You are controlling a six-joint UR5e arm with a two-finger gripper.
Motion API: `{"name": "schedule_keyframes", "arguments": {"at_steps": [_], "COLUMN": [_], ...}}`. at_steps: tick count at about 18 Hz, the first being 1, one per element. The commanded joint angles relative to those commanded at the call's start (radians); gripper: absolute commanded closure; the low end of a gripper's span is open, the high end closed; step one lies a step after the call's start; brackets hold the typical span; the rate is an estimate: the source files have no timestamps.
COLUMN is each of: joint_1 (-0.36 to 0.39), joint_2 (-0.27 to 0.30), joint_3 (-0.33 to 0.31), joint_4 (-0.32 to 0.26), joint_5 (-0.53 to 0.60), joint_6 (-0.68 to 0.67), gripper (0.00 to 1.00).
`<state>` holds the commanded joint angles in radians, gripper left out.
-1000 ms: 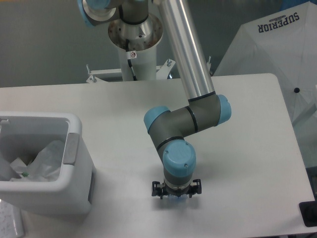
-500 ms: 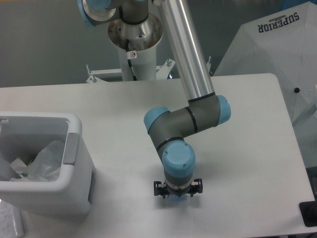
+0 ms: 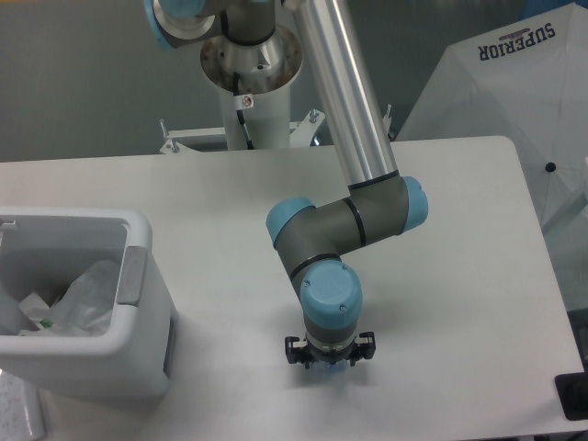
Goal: Place the trash in the trash can
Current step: 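Lower the gripper around the bottle and close on it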
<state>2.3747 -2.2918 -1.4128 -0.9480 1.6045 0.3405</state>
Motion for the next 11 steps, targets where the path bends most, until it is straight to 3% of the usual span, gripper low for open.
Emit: {"name": "schedule_keyframes", "arguments": {"at_steps": [4,11], "joint_1": [-0.002,-0.002], "joint_2": [0.003,0.006], "joint_3": [0.002,0.0], "joint_4": [0.0,0.0], "joint_5": [-0.002,0.0], "joint_6": [-0.003,-0.002], "gripper": [0.35,0.36]}}
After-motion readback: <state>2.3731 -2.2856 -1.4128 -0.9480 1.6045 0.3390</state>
